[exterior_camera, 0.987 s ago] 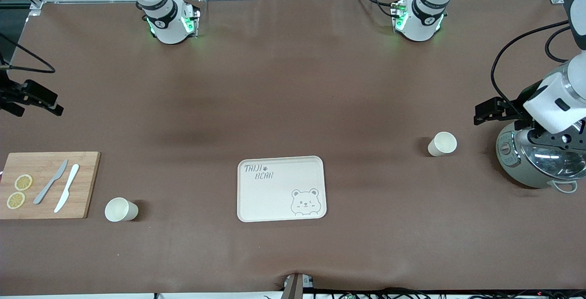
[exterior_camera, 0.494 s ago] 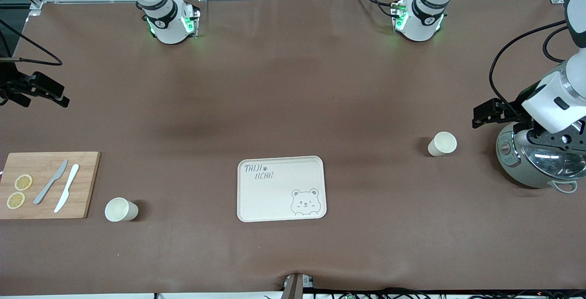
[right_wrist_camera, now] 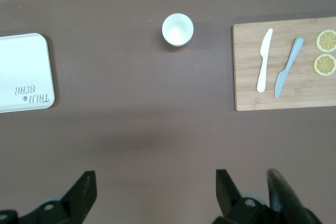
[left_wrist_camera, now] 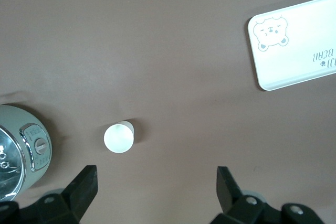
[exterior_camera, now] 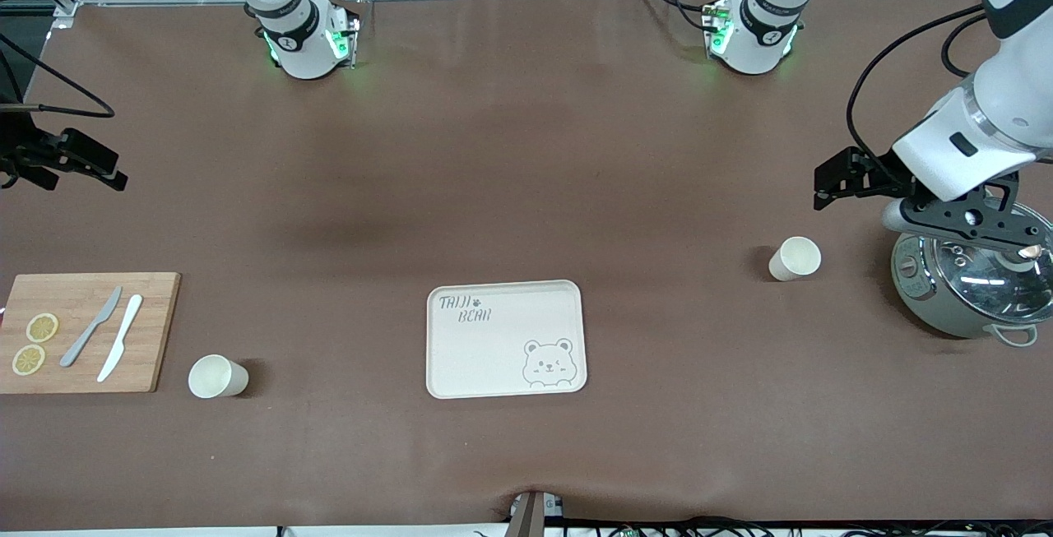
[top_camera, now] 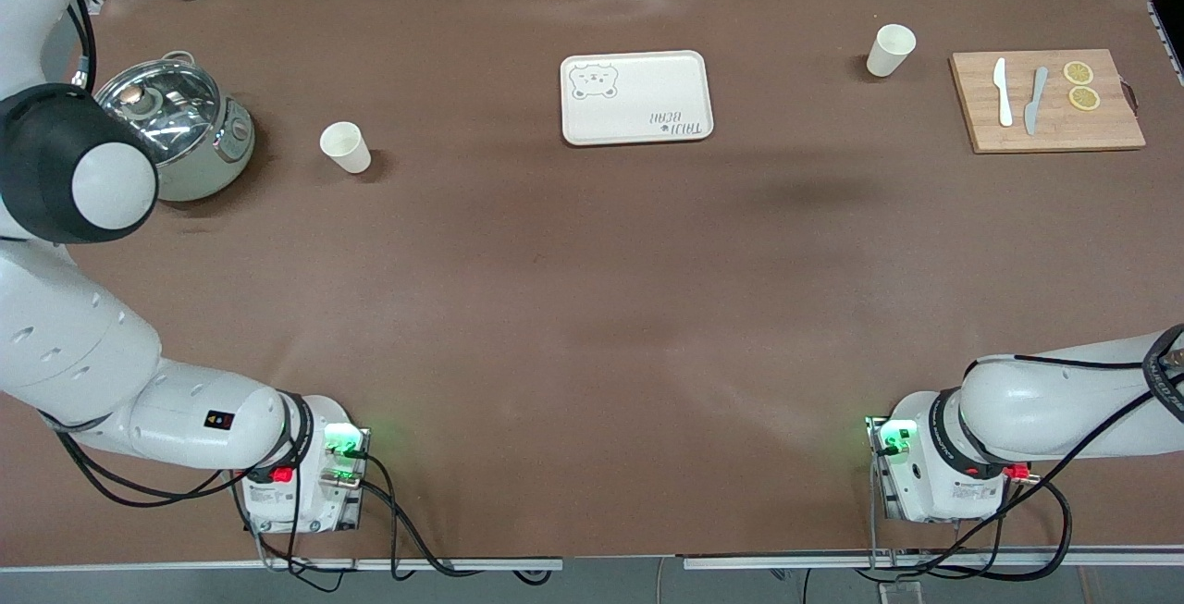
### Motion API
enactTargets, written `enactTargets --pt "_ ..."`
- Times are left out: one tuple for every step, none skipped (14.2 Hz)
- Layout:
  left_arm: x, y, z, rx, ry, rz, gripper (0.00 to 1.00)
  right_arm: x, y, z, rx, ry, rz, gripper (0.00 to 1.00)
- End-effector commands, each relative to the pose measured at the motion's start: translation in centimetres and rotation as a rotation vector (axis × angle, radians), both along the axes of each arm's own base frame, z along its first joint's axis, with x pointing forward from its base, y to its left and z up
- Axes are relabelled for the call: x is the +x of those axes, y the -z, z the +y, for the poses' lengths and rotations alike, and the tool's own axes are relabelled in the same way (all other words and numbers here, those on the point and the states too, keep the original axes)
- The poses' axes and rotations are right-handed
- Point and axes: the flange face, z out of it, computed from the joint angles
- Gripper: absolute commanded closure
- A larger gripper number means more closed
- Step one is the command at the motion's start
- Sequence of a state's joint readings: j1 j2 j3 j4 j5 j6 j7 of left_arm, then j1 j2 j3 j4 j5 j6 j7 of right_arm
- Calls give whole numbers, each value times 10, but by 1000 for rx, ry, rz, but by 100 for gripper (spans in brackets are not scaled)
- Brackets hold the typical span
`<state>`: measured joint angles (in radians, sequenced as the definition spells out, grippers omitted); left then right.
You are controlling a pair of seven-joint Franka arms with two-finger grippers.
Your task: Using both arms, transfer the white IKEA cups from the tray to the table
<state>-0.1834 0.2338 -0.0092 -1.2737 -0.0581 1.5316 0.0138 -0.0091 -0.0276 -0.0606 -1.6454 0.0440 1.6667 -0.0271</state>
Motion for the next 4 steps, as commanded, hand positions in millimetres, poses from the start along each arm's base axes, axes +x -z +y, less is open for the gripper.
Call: enactTargets --pt "-1 -1 10 21 -16 -3 0 -10 -2 2 -17 12 3 0" --pt "0 0 10 22 -16 -1 0 -10 -2 2 -17 12 3 0" --pt "0 0 11 22 -16 -1 0 -10 -2 2 -16 11 6 0" --pt "1 2 11 22 -16 2 0 -10 -2 2 -16 13 6 0"
